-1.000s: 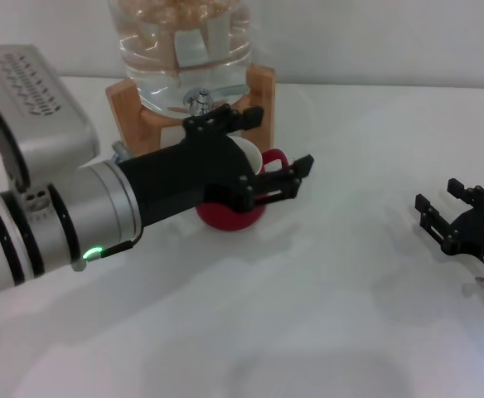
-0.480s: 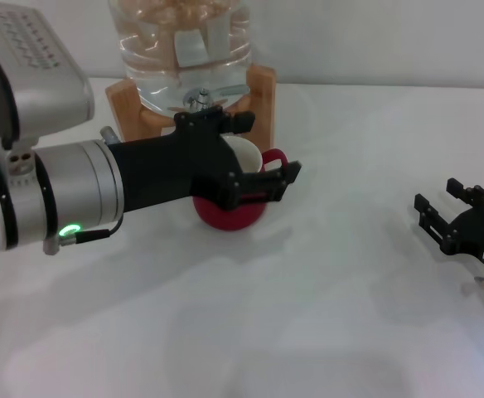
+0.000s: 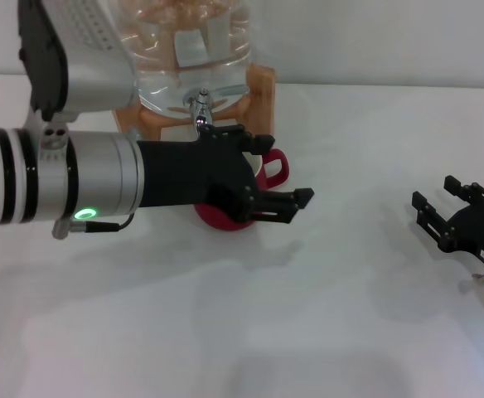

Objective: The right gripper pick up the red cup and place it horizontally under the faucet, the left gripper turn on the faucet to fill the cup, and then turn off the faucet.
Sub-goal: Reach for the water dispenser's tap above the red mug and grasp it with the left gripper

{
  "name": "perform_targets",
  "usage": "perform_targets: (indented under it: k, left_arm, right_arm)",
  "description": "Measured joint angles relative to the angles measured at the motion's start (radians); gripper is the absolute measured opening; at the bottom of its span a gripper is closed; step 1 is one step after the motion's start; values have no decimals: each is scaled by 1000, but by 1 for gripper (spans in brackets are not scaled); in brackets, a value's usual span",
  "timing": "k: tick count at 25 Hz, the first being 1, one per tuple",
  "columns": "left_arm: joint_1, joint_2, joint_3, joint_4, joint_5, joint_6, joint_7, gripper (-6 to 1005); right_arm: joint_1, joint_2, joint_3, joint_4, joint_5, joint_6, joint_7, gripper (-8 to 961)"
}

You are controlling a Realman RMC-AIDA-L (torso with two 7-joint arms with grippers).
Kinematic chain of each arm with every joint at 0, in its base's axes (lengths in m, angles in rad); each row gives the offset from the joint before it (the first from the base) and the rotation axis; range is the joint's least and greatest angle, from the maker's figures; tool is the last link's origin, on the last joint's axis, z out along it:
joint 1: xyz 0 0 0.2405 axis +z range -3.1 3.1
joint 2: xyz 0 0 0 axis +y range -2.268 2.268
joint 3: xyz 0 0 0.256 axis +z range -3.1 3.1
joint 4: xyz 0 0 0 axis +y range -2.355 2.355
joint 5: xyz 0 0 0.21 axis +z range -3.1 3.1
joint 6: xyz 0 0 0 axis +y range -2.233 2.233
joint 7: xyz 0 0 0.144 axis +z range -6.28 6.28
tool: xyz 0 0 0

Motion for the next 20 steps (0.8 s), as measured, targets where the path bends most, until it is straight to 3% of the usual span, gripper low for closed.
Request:
perform_targets:
  k: [5,17,20]
  left_arm:
    - [-48,-1,-35,2,12,-54,-31,876]
    - [-69,0,-37,40,29,-58,-49,876]
    - [-91,0,-38,79,90,-84,-110,876]
  right_arm:
    - [4,2,0,2,-2,2,0,542]
    - [19,5,-15,13,-13,4,-5,542]
    - [20,4,-19,14,-13,5,-5,542]
